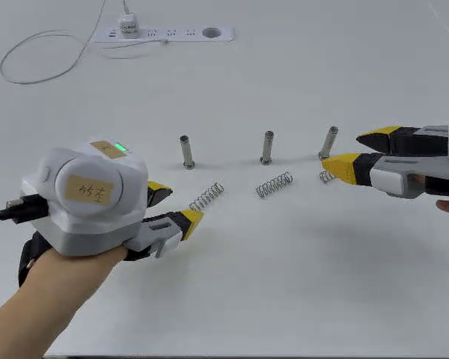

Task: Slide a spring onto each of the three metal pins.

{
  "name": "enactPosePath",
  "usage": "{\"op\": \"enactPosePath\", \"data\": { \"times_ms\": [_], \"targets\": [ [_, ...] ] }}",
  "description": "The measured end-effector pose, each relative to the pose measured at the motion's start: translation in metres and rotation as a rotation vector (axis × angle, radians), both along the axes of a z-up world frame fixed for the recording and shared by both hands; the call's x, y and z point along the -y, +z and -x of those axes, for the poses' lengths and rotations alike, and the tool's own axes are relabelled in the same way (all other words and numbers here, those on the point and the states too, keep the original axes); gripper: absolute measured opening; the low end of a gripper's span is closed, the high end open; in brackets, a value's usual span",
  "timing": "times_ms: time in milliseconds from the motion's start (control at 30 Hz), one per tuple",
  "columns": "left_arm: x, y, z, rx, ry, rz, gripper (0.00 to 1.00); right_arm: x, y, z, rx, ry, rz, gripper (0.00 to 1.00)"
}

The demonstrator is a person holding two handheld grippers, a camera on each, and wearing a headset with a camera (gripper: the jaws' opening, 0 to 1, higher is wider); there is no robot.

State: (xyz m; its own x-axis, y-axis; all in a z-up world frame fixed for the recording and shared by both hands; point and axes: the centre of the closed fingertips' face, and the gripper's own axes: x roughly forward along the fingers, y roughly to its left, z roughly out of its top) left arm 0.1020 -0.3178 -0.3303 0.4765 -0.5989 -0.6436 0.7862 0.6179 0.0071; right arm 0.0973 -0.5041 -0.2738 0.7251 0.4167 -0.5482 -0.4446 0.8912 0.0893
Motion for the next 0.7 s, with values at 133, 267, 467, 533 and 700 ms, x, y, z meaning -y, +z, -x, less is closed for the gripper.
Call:
{"op": "enactPosePath", "data": {
  "times_ms": [133, 267, 467, 533, 700],
  "targets": [
    [0.003, -0.009, -0.001, -0.009, -0.016, -0.02, 0.28, -0.001, -0.004, 0.002, -0.009, 0.0, 0.003, 0.4],
    [0.007, -0.013, -0.002, -0.013, -0.03, -0.022, 0.25, -0.003, -0.007, 0.004, -0.017, -0.002, 0.0, 0.4],
    [0.011, -0.015, -0.002, -0.027, -0.055, -0.034, 0.23, -0.005, -0.01, 0.005, -0.022, -0.005, -0.003, 0.4],
    [0.012, -0.016, -0.002, -0.033, -0.063, -0.042, 0.23, -0.005, -0.009, 0.005, -0.021, -0.006, -0.004, 0.4],
    [0.011, -0.02, -0.003, -0.052, -0.084, -0.074, 0.2, -0.006, -0.01, 0.005, -0.027, -0.007, -0.003, 0.4]
  ]
}}
